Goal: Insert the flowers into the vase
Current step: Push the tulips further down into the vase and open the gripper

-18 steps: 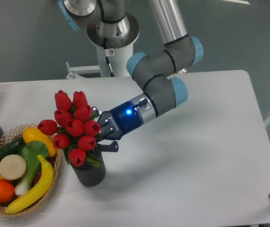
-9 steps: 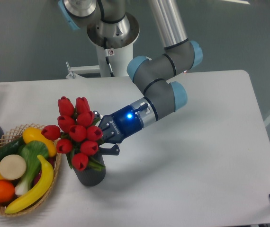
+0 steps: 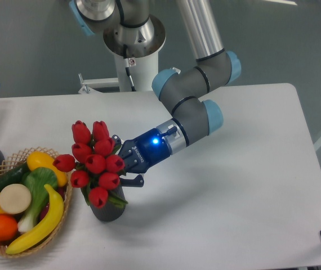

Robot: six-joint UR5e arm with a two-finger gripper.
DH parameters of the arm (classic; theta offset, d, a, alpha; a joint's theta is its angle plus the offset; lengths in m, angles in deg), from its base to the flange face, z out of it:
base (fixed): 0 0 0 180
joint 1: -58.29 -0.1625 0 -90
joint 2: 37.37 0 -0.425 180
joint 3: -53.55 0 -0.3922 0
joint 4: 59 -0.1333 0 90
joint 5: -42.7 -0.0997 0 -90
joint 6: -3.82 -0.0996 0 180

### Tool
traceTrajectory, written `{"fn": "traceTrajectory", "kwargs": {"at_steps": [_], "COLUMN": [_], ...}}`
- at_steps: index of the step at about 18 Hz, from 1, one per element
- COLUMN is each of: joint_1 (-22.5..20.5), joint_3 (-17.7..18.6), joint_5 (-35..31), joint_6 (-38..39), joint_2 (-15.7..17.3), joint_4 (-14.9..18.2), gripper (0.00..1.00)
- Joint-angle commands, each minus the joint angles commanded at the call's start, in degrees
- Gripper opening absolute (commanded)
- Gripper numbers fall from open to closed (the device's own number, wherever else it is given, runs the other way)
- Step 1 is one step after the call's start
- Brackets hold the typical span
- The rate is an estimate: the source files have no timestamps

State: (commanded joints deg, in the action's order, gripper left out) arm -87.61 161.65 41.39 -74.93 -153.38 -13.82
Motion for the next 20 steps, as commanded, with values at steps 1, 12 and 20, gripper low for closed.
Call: {"fn": "traceTrajectory", "kwargs": {"at_steps": [1,12,20], "joint_1": [0.0,-0.18,-0.44], "joint_3": [0.09,0.0,0.09], "joint_5": [-0.09,-0.09,-0.09], "joint_6": [0.0,-0.88,-1.67], "joint_2": [-0.17,-1.06,-1.41], "joint_4": [0.0,0.0,0.0], "gripper": [0.23,0.25,0.26]}}
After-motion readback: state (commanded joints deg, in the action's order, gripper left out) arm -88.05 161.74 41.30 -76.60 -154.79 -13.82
